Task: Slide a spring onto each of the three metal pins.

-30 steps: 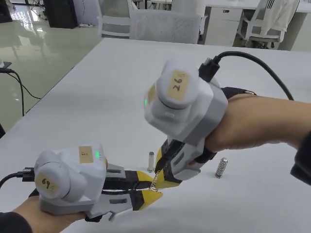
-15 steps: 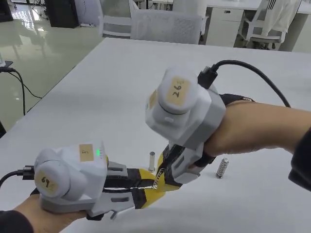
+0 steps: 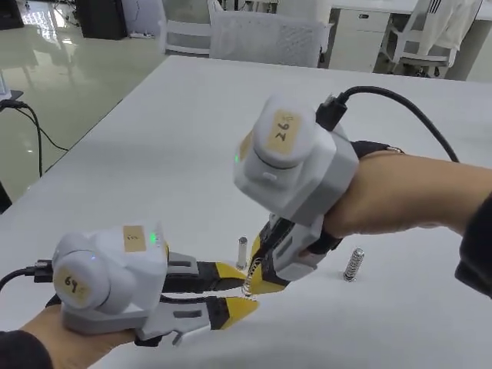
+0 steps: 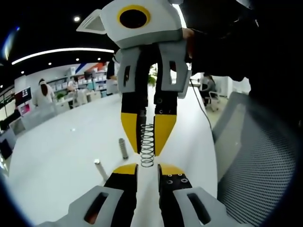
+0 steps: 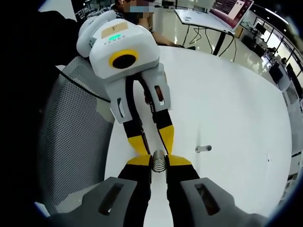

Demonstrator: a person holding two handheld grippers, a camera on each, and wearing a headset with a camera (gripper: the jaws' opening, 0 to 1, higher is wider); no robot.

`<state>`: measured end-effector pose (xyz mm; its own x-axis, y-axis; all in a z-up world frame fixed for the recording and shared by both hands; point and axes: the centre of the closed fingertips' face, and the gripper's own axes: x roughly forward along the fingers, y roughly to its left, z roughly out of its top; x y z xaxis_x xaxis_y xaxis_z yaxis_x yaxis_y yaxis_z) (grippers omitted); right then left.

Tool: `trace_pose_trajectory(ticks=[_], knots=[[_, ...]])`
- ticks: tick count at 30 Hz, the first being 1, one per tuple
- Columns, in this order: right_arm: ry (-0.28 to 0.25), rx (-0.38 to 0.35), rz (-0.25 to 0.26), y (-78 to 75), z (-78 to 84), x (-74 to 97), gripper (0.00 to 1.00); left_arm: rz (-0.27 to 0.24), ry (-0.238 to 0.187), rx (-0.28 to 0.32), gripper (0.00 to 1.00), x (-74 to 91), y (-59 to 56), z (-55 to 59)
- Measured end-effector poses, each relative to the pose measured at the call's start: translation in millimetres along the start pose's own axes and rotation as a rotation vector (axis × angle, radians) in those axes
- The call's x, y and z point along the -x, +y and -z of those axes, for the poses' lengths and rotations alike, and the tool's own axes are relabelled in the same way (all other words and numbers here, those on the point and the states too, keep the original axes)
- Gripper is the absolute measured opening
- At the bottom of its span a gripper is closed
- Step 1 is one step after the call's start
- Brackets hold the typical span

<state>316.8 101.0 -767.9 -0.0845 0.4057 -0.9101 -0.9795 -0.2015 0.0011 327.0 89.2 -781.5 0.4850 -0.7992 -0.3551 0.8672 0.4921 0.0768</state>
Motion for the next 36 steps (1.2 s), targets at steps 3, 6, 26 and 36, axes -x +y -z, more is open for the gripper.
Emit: trace_pose_trajectory(ticks=[3,6,26,36], knots=[[0.003,-0.004,0.004,-1.3,1.8,0.4,0.08,-0.018,0.001,0.013,0.14,1.7,3.5,2.9],[0.014,-0.006,0.014,-3.9,5.4,0.6,0.08,-0.033,0.006,0.024,0.2,3.3,7.0,5.8],[0.025,-0.04,0.077,-36.8,11.6,12.7,0.08,-0.134,0.037,0.093,0.53,13.7,25.2,25.5],[0.031,-0.043,0.111,-63.0,7.8,11.3,0.08,-0.151,0.06,0.117,0.59,14.2,26.6,29.8]])
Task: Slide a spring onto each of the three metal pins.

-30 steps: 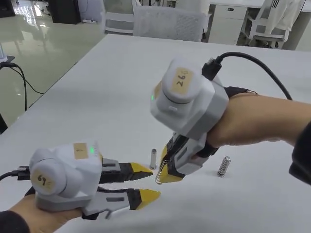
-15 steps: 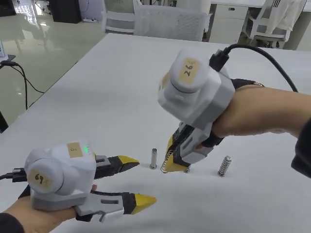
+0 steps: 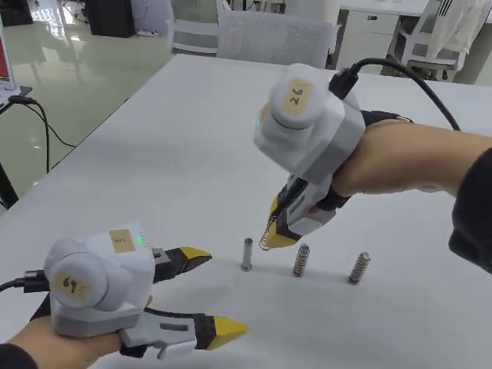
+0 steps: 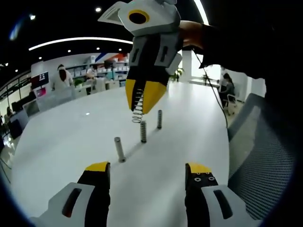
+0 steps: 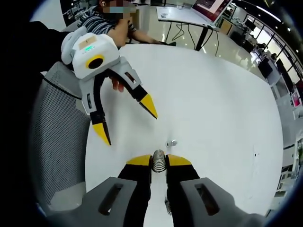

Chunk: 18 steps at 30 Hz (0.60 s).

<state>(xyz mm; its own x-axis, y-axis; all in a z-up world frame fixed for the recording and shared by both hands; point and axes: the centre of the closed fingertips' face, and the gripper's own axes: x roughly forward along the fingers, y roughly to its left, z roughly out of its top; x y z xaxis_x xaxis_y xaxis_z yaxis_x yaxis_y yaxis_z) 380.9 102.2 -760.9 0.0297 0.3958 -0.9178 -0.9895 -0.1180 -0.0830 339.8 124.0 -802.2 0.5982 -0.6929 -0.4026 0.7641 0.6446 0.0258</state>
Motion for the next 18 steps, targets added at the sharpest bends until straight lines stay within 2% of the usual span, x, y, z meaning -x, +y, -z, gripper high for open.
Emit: trace_pose_trajectory(ticks=[6,18], knots=[[0.017,0.007,0.015,-14.4,-2.4,-10.4,0.09,-0.008,0.001,0.0,0.61,1.2,0.5,0.7],[0.047,0.02,0.001,-23.4,-6.4,-30.2,0.09,-0.017,-0.002,0.01,0.63,3.7,1.4,1.4]])
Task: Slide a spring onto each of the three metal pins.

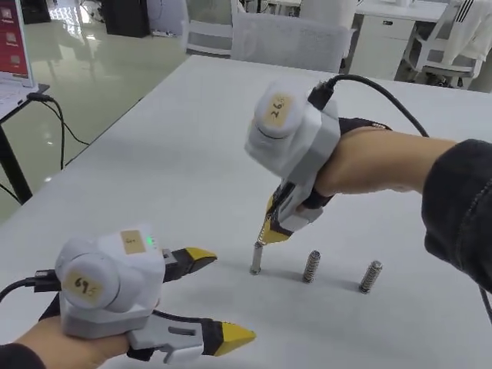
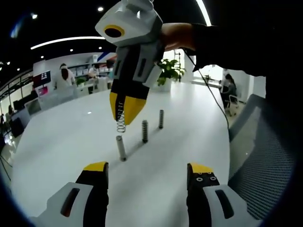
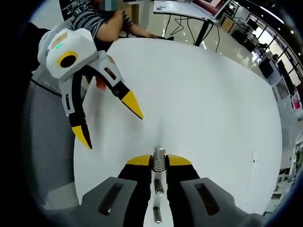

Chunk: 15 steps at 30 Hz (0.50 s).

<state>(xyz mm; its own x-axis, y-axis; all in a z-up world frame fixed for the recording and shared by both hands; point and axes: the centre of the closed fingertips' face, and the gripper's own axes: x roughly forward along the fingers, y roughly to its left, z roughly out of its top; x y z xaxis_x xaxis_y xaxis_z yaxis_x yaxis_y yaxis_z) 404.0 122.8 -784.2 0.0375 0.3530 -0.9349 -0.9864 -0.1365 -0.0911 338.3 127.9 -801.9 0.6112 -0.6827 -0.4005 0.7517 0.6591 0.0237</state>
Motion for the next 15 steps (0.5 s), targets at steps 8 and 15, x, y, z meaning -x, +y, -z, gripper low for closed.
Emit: trace_pose_trajectory(ticks=[8,15], knots=[[0.011,-0.007,-0.01,-3.4,1.0,-7.8,0.09,-0.006,0.004,0.003,0.62,1.9,2.1,1.3],[0.024,-0.014,-0.018,-4.6,3.8,-11.8,0.09,0.002,0.003,-0.002,0.6,1.5,1.7,1.2]])
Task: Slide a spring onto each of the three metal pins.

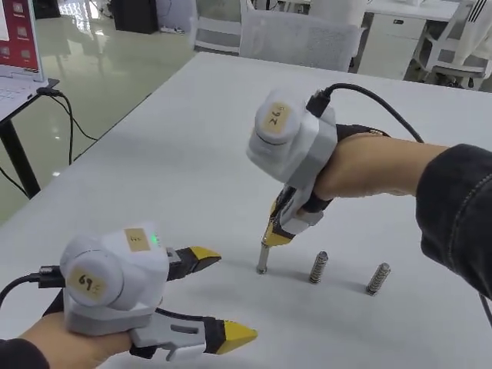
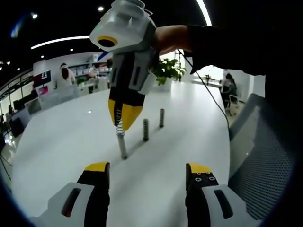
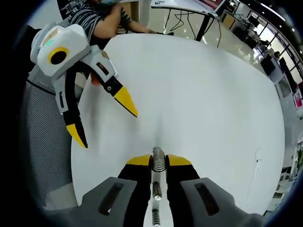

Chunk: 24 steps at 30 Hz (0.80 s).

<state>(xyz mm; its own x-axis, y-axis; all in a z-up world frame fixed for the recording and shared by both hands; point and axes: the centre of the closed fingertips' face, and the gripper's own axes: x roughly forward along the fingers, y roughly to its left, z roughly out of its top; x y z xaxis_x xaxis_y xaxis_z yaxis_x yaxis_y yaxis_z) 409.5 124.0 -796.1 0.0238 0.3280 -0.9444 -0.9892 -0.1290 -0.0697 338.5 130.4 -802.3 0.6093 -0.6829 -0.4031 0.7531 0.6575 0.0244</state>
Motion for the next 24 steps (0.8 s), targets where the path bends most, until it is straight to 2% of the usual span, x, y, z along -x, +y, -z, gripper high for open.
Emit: trace_pose_trajectory(ticks=[14,24], knots=[[0.039,-0.013,-0.022,0.4,5.2,-18.0,0.09,-0.004,0.0,0.002,0.6,1.6,1.7,0.6],[0.07,-0.001,-0.04,9.2,8.8,-34.3,0.09,-0.004,0.004,0.002,0.59,1.8,1.8,1.5]])
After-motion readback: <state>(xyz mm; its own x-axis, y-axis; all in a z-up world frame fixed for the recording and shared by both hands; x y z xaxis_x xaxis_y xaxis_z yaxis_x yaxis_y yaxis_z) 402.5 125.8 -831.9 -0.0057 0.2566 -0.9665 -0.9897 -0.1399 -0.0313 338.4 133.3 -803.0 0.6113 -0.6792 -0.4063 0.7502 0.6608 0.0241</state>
